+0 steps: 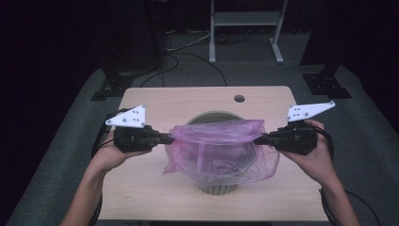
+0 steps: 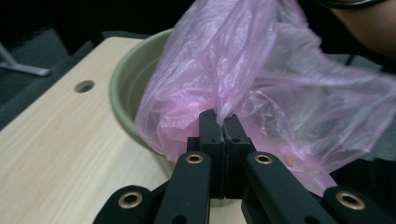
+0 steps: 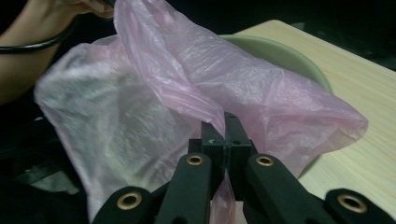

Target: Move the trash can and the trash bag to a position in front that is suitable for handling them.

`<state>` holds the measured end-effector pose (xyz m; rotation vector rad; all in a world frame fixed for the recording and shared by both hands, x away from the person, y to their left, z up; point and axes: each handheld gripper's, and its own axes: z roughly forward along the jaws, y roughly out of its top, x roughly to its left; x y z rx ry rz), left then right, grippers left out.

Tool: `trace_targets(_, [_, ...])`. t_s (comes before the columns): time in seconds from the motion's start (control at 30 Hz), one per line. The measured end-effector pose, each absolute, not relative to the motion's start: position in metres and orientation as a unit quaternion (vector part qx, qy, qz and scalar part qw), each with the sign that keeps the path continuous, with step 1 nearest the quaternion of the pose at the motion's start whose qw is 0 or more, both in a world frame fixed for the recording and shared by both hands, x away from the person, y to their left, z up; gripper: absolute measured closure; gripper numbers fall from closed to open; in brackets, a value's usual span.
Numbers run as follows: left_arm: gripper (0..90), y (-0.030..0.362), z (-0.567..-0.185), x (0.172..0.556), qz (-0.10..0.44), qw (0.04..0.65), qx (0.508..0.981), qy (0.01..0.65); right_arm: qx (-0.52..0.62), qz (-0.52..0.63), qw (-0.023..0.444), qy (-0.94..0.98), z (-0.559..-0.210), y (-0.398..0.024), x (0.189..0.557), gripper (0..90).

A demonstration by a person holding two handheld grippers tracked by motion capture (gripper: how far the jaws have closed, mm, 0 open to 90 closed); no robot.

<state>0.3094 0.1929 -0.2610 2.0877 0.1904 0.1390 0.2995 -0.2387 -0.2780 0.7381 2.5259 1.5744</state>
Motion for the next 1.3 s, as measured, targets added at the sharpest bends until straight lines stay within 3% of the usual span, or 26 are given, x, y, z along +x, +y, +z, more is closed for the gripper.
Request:
trace_targets(0.1, [89.7,0.195,-0.254,0.310,0.027,0.486,0.870,0.076,0.225,0.520,0.018,0.824,-0.272,-0.241,0.296,90.0])
trace_targets(0.23, [89.7,0.195,-0.255,0.325,0.029,0.468,0.875,0.119,0.231,0.531,0.002,0.815,-0.268,-0.245,0.302,90.0])
trace_targets(0.53, [89.7,0.176,-0.272,0.361,0.065,0.427,0.887,0.166,0.321,0.523,0.034,0.789,-0.290,-0.246,0.342,90.0])
trace_targets(0.9, [89.8,0.168,-0.303,0.393,0.062,0.433,0.873,0.216,0.386,0.509,0.043,0.768,-0.323,-0.248,0.366,90.0])
trace_targets(1.3, [89.8,0.161,-0.327,0.411,0.047,0.433,0.868,0.241,0.407,0.498,0.018,0.766,-0.345,-0.248,0.379,90.0])
